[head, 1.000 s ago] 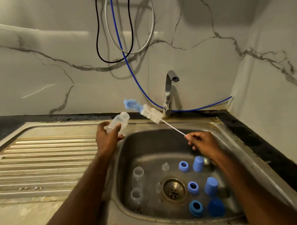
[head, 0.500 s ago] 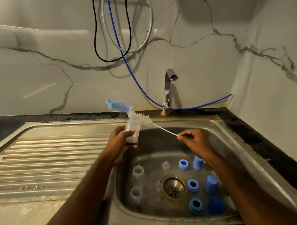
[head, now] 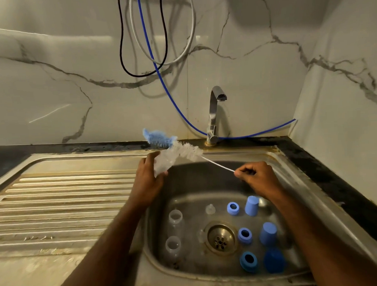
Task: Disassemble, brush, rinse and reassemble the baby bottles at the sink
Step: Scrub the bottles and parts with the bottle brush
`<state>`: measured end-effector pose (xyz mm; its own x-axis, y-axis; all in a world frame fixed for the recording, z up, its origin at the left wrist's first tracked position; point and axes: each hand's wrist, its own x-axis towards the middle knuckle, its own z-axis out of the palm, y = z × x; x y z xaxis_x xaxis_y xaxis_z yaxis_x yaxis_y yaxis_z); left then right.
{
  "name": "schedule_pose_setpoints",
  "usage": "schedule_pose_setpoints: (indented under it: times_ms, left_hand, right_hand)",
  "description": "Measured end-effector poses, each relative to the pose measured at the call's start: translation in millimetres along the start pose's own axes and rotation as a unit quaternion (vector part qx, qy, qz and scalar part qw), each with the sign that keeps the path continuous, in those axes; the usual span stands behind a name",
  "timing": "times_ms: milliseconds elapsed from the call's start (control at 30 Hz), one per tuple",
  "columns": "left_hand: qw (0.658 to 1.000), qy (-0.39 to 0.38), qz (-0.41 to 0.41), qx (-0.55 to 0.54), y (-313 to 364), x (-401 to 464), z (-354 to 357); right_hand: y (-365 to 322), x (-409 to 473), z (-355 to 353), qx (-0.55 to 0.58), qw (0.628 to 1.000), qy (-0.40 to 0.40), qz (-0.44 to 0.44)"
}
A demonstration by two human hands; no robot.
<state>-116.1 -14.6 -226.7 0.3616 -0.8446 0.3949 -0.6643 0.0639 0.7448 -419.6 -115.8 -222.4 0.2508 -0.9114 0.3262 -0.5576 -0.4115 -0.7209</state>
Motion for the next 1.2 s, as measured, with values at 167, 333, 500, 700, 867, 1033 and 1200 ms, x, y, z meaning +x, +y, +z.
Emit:
schedule_pose_setpoints:
  times_ms: [167, 333, 500, 700, 867, 1033, 1200]
  left_hand:
    - [0.994, -0.001, 0.062, 0.088, -1, -1, 1]
    - [0.986, 0.026, 0.085, 0.137, 0, 0, 0]
    - [0.980, 0.032, 0.090, 0.173, 1, 1, -2]
    - [0.979, 0.033, 0.104, 0.172, 5, 1, 5]
    - [0.992, 0.055, 0.048, 0.101, 4, 2, 4]
    - [0.997, 0.040, -0.017, -0.063, 15, -5, 20]
    - [0.933, 0.022, -0.169, -0.317, 9, 2, 5]
  right_hand:
    - [-9, -4, 20, -0.005, 1.000, 0.009, -0.011]
    - [-17, -3, 19, -0.016, 0.999, 0.031, -0.010]
    - [-16, -6, 6, -0.046, 0.999, 0.012, -0.006]
    - [-22, -4, 20, -0.064, 0.996, 0.051, -0.021]
    - [-16, -3, 10, -0.061, 0.998, 0.027, -0.011]
    - [-24, -3, 24, -0.068, 0.996, 0.055, -0.031]
    - [-6, 3, -3, -0.084, 0.996, 0.000, -0.003]
